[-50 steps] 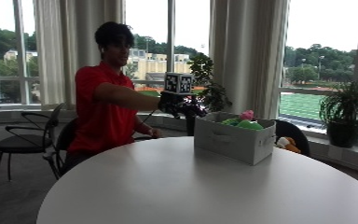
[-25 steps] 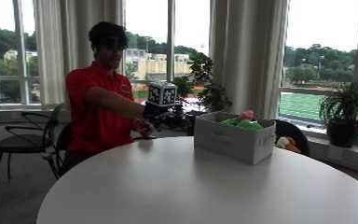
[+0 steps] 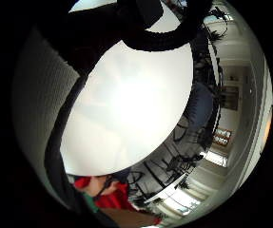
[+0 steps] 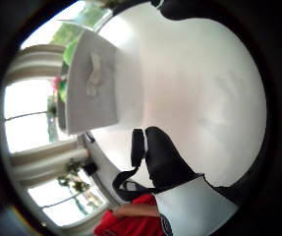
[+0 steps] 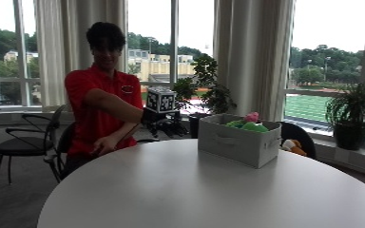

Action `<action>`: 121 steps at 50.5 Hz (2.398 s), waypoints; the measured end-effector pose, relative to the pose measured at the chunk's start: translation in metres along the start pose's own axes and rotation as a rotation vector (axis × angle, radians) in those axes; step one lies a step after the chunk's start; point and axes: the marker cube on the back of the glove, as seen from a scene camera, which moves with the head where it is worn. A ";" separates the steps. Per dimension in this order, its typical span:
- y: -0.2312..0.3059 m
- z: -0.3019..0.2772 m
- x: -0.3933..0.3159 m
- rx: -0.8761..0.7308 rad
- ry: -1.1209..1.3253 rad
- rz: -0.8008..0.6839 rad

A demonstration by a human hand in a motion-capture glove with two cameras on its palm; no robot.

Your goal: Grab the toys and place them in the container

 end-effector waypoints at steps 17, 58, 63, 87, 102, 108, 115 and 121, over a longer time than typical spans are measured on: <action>0.016 0.003 -0.005 0.012 -0.054 0.005; 0.008 0.007 -0.002 0.007 -0.020 -0.011; 0.005 0.009 0.003 0.010 -0.004 -0.018; 0.004 0.014 0.011 0.002 -0.045 -0.003; 0.004 0.022 0.015 -0.015 -0.108 0.033; 0.000 0.022 0.019 -0.014 -0.118 0.049; 0.001 0.022 0.019 -0.014 -0.121 0.052; 0.001 0.023 0.020 -0.015 -0.145 0.058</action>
